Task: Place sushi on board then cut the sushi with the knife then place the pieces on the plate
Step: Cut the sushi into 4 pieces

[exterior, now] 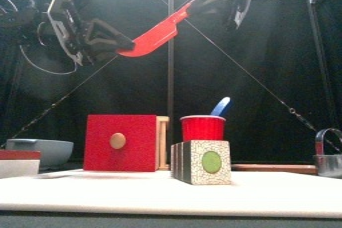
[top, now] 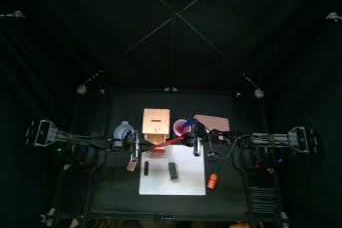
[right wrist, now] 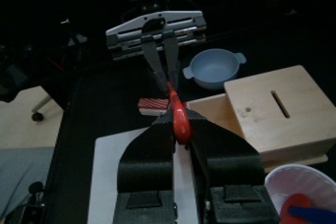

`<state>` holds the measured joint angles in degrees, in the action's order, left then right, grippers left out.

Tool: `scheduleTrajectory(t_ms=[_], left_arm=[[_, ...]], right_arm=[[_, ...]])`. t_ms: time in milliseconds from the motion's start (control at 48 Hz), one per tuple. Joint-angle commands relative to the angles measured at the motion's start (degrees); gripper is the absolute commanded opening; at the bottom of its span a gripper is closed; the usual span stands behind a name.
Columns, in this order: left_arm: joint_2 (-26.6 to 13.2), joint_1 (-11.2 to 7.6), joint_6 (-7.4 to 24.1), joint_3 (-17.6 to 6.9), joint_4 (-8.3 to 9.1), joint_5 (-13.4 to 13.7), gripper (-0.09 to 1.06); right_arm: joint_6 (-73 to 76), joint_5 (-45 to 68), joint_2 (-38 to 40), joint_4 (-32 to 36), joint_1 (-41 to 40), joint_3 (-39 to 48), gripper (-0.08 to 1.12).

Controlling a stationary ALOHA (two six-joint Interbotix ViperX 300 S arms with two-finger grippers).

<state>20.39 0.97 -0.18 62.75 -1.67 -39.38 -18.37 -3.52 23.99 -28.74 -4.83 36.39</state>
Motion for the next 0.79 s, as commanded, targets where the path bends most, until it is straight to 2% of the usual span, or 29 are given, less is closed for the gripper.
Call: scheduleTrajectory(t_ms=[21, 125, 292, 396, 479, 625, 792], left_arm=[[2.0, -0.18, 0.0, -0.6, 0.26, 1.8, 0.39], [3.3, -0.7, 0.0, -0.2, 0.26, 4.7, 0.39], [4.2, -4.13, -0.1, 0.3, 0.18, 11.9, 0.39], [4.3, -5.62, -0.2, 0.1, -0.7, 15.1, 0.39], [4.3, -6.33, -0.1, 0.1, -1.41, 16.2, 0.39], [4.3, -7.73, -0.2, 0.0, -2.37, 16.3, 0.39], [3.4, -10.02, -0.2, 0.2, -4.83, 16.4, 0.39]], right_arm=[[0.2, 0.4, 0.1, -1.1, 0.3, 0.6, 0.34], [0.3, -0.5, -0.8, -2.5, 1.8, 2.5, 0.34], [0.4, -2.5, -3.6, -6.9, 4.9, 5.6, 0.35], [0.4, -3.4, -5.5, -9.2, 5.7, 6.3, 0.35], [0.3, -5.3, -7.3, -10.4, 5.8, 6.0, 0.35], [0.3, -9.5, -9.8, -10.5, 5.4, 4.0, 0.35], [0.3, -14.6, -12.0, -10.5, 4.7, 2.5, 0.35]])
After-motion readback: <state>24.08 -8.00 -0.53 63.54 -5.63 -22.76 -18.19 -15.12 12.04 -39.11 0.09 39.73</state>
